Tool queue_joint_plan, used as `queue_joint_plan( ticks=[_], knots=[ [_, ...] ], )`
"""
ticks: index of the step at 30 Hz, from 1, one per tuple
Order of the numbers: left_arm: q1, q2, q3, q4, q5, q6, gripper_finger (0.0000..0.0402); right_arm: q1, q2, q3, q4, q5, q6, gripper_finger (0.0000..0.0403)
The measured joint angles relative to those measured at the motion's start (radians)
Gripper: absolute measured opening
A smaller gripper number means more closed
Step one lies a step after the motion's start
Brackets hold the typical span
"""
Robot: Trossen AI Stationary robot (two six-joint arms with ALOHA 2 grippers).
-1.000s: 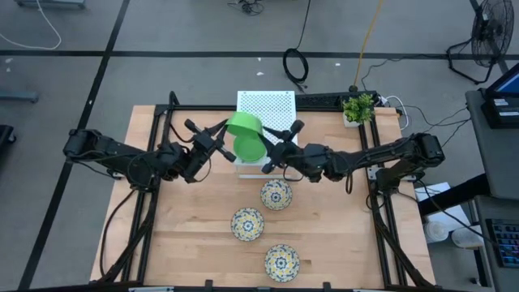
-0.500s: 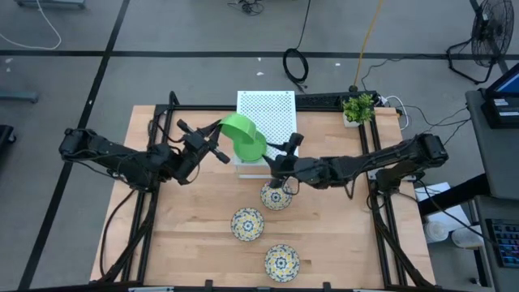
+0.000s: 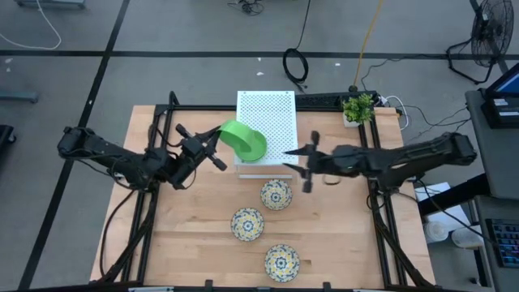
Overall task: Pick & Place Mini bowls
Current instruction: Stack the green bowl on the shelf
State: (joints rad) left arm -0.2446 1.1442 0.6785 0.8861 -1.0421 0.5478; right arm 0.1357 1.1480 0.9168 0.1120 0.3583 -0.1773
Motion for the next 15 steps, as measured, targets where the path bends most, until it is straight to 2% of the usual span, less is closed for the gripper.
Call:
queue_joint_plan(
  ticks=[4, 9, 12, 15],
  knots=[
    [-0.003, -0.001, 0.000, -0.002, 0.002, -0.017, 0.0008, -0.006, -0.144, -0.187, 0.170, -0.048, -0.026, 0.0133],
    [0.004, -0.007, 0.018, -0.041, 0.013, -0.073, 0.0014, -0.004, -0.268, -0.369, 0.378, -0.050, -0.019, 0.0130],
    [0.022, -0.007, 0.092, -0.212, 0.014, -0.124, 0.0009, -0.004, -0.312, -0.431, 0.424, -0.050, -0.039, 0.0130],
    [0.047, -0.006, 0.229, -0.513, 0.029, -0.208, 0.0007, -0.004, -0.353, -0.453, 0.419, -0.049, -0.086, 0.0130]
  ],
)
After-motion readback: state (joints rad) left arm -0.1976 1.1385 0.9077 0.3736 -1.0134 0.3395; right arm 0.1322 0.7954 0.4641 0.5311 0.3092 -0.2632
